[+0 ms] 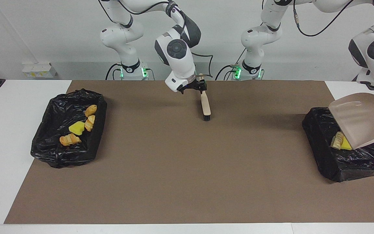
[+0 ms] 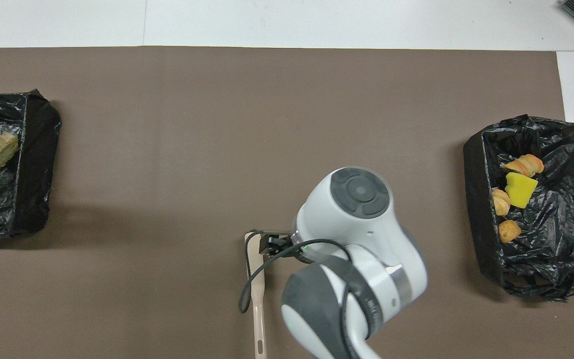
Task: Sweep and dump trash in bin
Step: 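Bring the empty dustpan back over the table with the left gripper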
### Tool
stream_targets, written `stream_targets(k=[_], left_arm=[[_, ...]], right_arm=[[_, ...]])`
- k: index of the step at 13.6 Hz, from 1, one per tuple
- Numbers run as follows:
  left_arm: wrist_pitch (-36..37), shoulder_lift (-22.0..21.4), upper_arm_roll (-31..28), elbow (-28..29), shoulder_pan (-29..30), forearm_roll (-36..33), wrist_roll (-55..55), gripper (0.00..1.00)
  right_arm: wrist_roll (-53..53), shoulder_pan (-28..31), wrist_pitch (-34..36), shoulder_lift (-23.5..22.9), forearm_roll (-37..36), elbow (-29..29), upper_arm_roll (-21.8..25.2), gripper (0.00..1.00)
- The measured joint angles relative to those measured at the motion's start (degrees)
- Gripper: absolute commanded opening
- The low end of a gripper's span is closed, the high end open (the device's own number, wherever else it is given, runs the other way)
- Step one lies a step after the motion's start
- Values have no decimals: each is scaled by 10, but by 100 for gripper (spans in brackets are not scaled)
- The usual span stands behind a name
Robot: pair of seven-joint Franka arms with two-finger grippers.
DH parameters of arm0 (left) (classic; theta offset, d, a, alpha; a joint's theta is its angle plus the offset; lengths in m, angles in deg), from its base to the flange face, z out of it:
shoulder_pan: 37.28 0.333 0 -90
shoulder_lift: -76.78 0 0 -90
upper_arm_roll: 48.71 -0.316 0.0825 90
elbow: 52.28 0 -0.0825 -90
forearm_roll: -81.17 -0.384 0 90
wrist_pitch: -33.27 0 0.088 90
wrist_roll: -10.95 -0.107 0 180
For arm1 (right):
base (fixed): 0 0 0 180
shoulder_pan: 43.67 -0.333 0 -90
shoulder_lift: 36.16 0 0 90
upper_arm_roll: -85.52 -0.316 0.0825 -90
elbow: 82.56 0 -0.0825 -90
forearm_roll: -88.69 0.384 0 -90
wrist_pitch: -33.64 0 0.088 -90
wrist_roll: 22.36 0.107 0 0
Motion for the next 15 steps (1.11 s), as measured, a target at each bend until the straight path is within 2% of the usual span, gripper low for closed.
stream_targets(k=[3,6,10,13,15], left_arm=[[40,-2,1,17,-41,90,51,0],[62,-18,2,55,-91,189,167,0],[63,-25,4,117,-215,287,457,0],[21,-12,6,145,-318,348,703,0],[-12,-2,6,147,-354,399,804,0]], right_arm=[[-79,78,21,7,-30,20,2,100],[-128,137,29,6,-97,36,3,100],[-215,234,45,6,-143,64,6,100],[-242,286,46,6,-176,78,8,100],[-242,303,45,6,-193,83,8,100]])
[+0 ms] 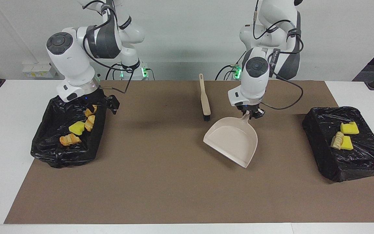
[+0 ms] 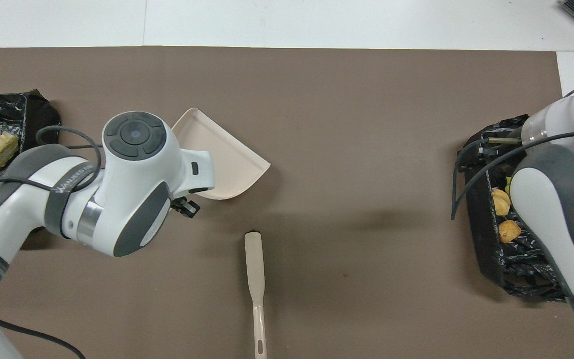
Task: Sweep and dump trash in bin
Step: 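Bring the empty dustpan back over the table with the left gripper, then lower the dustpan onto the table and open the left gripper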
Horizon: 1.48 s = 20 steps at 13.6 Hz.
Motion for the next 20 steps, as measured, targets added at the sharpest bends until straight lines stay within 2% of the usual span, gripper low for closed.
stream_targets(k=[2,5,10,14,16,17,18,19,20], left_arm=[[-38,13,-1,0,-27,31,91,0],[-86,39,-1,-14,-54,74,187,0],[-98,103,-3,-95,-58,84,229,0],[-105,140,-3,-102,-84,84,279,2],[-104,145,-3,-102,-91,84,291,38],[-104,145,-4,-103,-91,83,292,68],[-104,145,-4,-105,-91,80,292,93],[-104,144,-5,-107,-91,77,292,100],[-104,142,-6,-107,-91,74,292,100]], right_arm=[[-5,9,0,0,-32,12,-1,100],[-72,22,0,-2,-48,30,-3,100],[-101,71,4,-4,-48,68,-4,100],[-81,77,77,14,-44,106,-7,100],[-73,59,101,32,-43,108,-3,100],[-75,46,110,38,-41,108,4,100],[-77,30,114,42,-38,108,16,100],[-80,12,115,43,-34,108,36,100],[-82,-4,115,43,-32,108,57,100]])
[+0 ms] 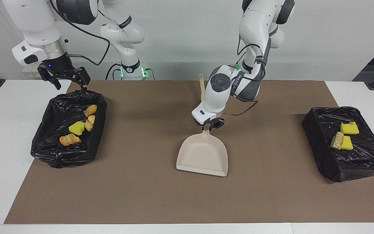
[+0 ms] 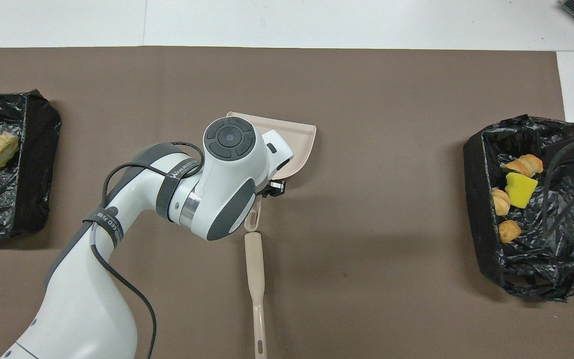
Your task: Sweep and dump trash in bin
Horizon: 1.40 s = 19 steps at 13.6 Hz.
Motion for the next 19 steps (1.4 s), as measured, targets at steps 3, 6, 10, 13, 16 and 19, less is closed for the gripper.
stream_targets(k=[3,6,10,13,16,19], left_arm=[[2,-20,-12,3,5,-3,0,100],[15,-81,-18,37,54,-7,-30,100],[83,-186,-21,69,154,-8,-161,100],[136,-238,-23,65,212,-8,-217,100],[206,-256,-23,15,249,-8,-279,100],[279,-256,-25,-54,274,-8,-298,100]], right_arm=[[0,-7,0,0,16,0,10,100],[0,-12,0,0,25,0,7,100],[0,-17,2,1,27,-3,-26,100],[0,-18,12,3,27,-4,-26,100],[0,-18,14,4,27,-5,-25,100],[0,-18,14,4,27,-5,-25,100]])
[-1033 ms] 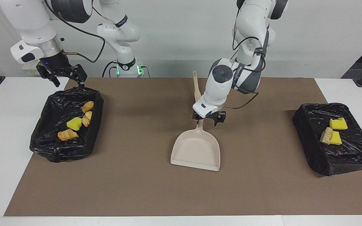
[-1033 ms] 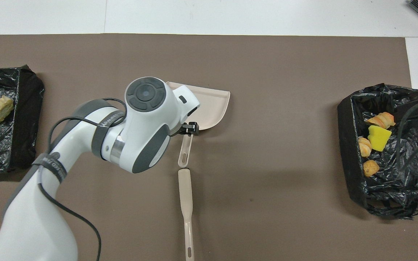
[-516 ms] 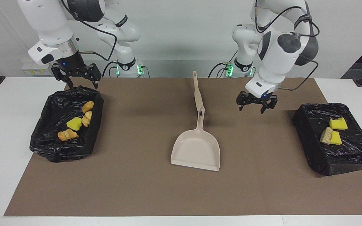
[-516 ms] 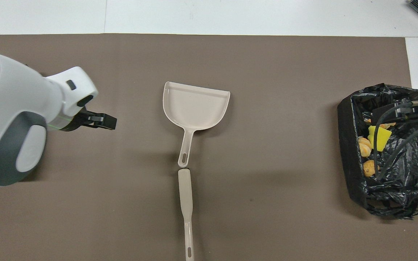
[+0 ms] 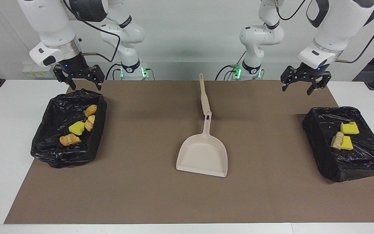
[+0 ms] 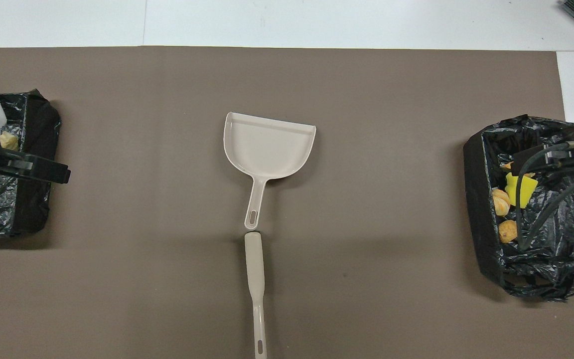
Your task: Sweep and dump trash in bin
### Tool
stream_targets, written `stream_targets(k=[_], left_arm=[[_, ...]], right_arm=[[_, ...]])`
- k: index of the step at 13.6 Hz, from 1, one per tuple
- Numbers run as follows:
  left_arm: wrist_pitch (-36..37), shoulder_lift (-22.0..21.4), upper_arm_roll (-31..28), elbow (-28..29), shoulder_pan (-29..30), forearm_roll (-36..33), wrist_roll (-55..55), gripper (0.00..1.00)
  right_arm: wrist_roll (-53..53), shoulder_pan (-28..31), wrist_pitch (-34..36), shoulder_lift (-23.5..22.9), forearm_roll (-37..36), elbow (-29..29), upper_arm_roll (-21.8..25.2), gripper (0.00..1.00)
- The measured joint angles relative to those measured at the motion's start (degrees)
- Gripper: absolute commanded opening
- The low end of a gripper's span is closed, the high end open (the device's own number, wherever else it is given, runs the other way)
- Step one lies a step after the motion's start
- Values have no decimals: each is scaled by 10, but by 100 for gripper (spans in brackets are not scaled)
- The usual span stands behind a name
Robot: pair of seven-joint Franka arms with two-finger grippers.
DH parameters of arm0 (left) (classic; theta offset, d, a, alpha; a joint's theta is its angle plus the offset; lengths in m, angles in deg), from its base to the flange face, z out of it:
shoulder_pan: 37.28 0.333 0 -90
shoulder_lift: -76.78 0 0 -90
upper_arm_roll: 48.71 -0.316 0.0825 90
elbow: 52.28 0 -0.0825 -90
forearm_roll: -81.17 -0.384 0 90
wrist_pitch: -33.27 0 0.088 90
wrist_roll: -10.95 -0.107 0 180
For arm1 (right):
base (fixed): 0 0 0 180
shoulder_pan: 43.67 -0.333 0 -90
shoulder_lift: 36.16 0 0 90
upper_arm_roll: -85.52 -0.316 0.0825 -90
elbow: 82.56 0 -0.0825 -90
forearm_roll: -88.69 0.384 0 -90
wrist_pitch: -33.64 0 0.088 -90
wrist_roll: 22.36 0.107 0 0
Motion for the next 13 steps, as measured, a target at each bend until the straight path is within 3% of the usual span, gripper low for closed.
stream_targets(k=[5,13], left_arm=[[27,18,3,-42,13,0,-2,100],[27,20,7,-47,13,0,-2,100]], right_arm=[[0,0,0,0,0,0,0,100],[0,0,0,0,0,0,0,100]])
